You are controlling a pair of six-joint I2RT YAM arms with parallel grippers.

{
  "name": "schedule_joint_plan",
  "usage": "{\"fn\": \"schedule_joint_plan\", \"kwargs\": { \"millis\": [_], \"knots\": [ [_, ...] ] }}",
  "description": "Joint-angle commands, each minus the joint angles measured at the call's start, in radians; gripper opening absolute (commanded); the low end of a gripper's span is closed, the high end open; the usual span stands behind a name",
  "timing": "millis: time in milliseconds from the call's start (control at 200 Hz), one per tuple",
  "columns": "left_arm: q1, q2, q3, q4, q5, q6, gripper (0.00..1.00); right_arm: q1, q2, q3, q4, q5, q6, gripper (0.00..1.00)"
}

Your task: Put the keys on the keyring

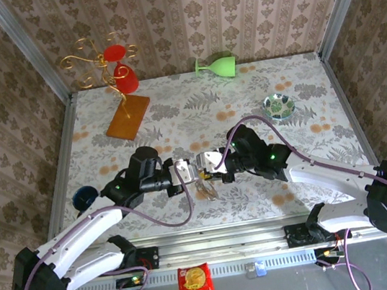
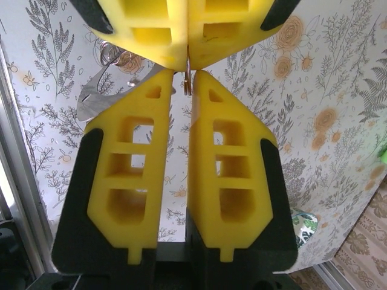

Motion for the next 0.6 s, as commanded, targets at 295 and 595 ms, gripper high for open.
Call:
{"fn": "schedule_joint_plan", "kwargs": {
  "millis": [295,595],
  "knots": [
    [0.01,-0.036,-0.06,0.096,0.007,-0.047,0.28,0.012,0.025,0.024,-0.018,-0.003,-0.015,0.0],
    [0.061,-0.125,-0.234,0.329,0.039,-0.162,0.41,0.001,0.016,0.02,-0.016,-0.043,-0.018,0.0]
  ]
}}
